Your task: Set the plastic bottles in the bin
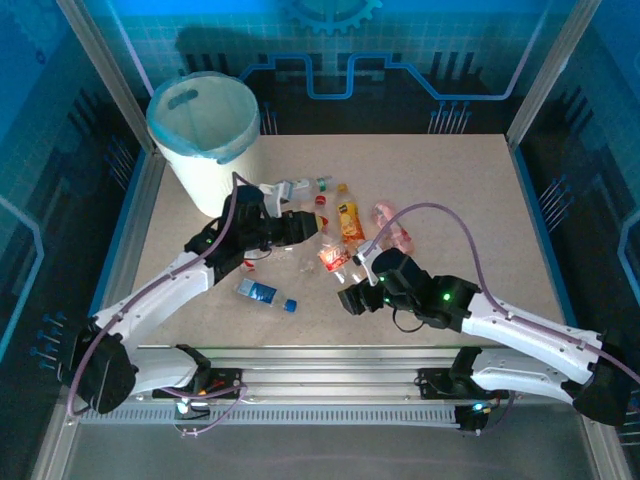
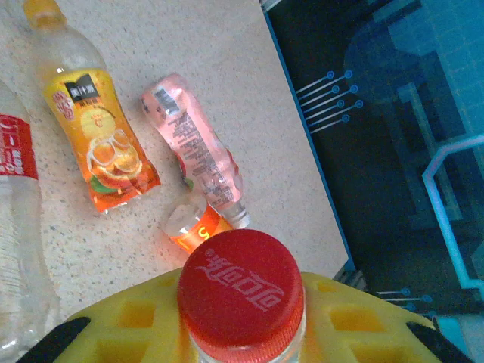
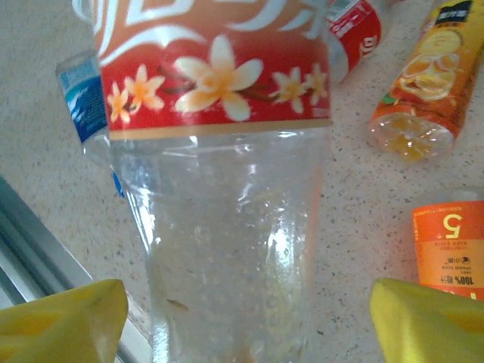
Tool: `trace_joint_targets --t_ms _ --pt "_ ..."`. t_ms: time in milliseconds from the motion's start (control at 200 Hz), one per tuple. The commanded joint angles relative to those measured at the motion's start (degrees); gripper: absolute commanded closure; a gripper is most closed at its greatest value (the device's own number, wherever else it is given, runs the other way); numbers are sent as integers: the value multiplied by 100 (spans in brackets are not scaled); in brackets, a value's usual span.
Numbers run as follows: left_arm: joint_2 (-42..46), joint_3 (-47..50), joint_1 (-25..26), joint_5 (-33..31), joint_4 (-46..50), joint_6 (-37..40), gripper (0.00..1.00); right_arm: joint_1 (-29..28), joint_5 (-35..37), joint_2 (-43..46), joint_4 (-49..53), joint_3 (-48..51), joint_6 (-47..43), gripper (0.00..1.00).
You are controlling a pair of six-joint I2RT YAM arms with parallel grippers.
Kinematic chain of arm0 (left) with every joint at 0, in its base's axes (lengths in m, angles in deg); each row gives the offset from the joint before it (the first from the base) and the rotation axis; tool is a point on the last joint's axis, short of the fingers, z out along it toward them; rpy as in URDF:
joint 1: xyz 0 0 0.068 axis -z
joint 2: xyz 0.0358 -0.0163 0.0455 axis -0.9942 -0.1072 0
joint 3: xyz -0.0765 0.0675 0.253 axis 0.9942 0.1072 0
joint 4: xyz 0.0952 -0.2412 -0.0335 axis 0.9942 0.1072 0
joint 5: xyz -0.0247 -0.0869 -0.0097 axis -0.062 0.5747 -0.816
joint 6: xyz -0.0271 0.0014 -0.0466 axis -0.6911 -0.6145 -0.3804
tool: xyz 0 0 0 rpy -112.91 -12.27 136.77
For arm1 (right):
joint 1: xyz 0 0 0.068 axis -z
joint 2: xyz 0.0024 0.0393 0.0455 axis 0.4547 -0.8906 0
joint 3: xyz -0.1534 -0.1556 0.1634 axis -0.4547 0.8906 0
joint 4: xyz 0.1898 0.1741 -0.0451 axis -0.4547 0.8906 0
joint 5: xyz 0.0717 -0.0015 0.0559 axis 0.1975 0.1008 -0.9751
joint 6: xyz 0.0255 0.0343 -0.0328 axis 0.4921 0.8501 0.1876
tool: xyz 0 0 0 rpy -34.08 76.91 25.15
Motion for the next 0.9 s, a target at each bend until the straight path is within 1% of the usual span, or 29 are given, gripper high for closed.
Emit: trace_joint_targets --t_ms 0,75,205,430,505,675,785,895 --pt "319 -315 -88 -412 323 442 100 -76 373 -58 152 -455 152 8" --pt "387 -707 -126 -627 662 704 100 -77 346 -185 234 -852 81 4" --pt "362 -1558 -261 -968 1159 1198 100 -76 235 -582 272 -1690 -234 1" --pt "25 -3065 -652 -1341 1710 1944 100 -20 202 -1790 276 -3586 -1005 0" --pt "-148 -3549 -817 -1608 1844 2197 100 48 217 -2239 264 -4248 -1149 0" --pt "-546 -4483 -1263 -2260 1787 2665 100 242 154 -3199 281 -5723 -1233 0" --pt "-793 -5001 -1562 -2699 1738 2914 100 288 45 -3754 539 -6635 -1255 0" --pt "-996 -5371 -1822 -3072 1722 3144 100 293 -191 -4158 869 -7271 -1225 0"
